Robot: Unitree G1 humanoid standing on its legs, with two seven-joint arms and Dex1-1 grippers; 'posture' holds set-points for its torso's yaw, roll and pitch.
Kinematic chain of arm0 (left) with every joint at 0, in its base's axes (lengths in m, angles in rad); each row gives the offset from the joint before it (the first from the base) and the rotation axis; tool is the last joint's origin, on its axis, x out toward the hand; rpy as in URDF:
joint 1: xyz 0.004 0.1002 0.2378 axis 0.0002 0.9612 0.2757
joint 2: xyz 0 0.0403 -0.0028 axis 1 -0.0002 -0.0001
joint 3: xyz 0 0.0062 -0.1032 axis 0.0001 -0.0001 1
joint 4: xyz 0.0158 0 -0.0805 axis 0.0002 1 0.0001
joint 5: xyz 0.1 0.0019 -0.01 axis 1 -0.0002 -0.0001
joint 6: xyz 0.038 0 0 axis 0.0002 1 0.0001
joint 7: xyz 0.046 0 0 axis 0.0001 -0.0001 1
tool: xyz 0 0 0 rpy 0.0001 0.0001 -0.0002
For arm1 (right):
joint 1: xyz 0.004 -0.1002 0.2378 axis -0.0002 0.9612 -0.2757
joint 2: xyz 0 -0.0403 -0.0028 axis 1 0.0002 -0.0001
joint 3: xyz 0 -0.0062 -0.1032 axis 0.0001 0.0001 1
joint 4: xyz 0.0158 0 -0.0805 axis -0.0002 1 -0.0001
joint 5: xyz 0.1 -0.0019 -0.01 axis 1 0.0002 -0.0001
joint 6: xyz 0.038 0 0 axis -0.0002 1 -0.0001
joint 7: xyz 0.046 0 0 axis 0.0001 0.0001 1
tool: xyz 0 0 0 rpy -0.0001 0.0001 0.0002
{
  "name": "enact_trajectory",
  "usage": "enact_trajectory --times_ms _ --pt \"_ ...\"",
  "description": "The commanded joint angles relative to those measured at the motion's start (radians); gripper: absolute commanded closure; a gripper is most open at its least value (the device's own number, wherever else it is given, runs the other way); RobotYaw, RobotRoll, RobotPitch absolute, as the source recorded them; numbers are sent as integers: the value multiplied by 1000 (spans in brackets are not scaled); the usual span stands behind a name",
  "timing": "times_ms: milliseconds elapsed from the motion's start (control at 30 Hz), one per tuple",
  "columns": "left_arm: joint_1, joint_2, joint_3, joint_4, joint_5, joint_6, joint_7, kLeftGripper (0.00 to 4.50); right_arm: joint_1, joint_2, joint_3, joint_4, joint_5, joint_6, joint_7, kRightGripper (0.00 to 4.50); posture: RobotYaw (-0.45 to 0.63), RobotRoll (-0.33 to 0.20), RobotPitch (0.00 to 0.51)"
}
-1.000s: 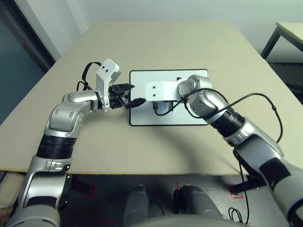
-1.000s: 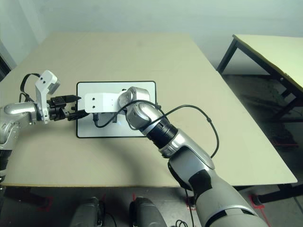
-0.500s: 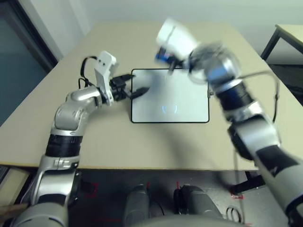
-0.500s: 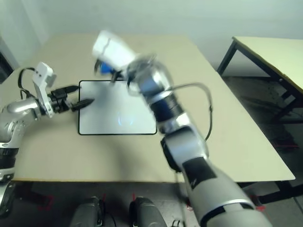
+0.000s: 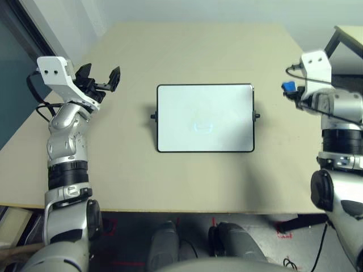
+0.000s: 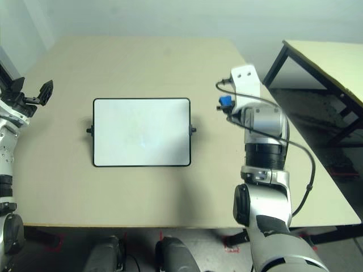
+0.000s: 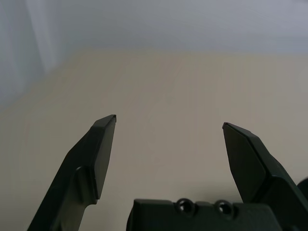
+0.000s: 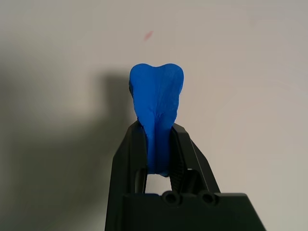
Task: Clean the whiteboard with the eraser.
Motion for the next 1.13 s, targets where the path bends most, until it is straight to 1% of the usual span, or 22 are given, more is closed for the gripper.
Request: enact_trajectory --times_ms 33,167,267,333,367,467,533,633,667,733,833,933,1033,1133 --pt "15 -15 -13 75 10 -24 -5 0 10 24 11 3 35 25 -30 3910 -72 0 57" --pt "14 -32 -24 95 6 -22 -10 0 13 38 14 23 63 32 -45 3910 -68 0 67" --pt "8 -32 -30 104 7 -25 -12 0 13 31 25 46 81 19 -45 3910 -64 0 70" --pt "0 -22 -33 115 8 -26 -18 0 18 23 15 59 93 -16 -50 3157 -61 0 74" --pt "-9 -12 -33 124 8 -26 -24 0 24 10 18 57 99 -60 -38 2948 -63 0 76" --pt "-30 3 -35 140 10 -32 -30 0 29 -26 26 57 123 -167 4 1878 -71 0 81" --pt "-43 4 -33 148 10 -53 -22 0 19 -33 -13 70 154 -293 8 1222 -73 0 82" --pt "-53 -2 -24 150 13 -109 10 0 13 -58 -79 141 181 -556 -23 243 -75 0 81" --pt "-57 -4 -23 154 17 -129 23 0 8 -66 -103 184 190 -645 -40 38 -78 0 82" --pt "-58 -5 -23 159 24 -166 46 0 9 -88 -125 285 195 -829 -65 38 -78 0 80" --pt "-58 -3 -11 189 24 -209 90 0 17 -104 -155 438 211 -1018 -98 38 -71 0 72" --pt "-50 -5 -8 225 24 -228 100 0 32 -122 -160 594 213 -1164 -100 38 -64 0 59" --pt "-41 -11 -11 245 25 -241 100 0 35 -134 -161 703 217 -1249 -115 38 -53 0 42" --pt "-30 -19 -7 248 19 -240 108 0 37 -137 -181 778 242 -1288 -142 38 -48 0 32"
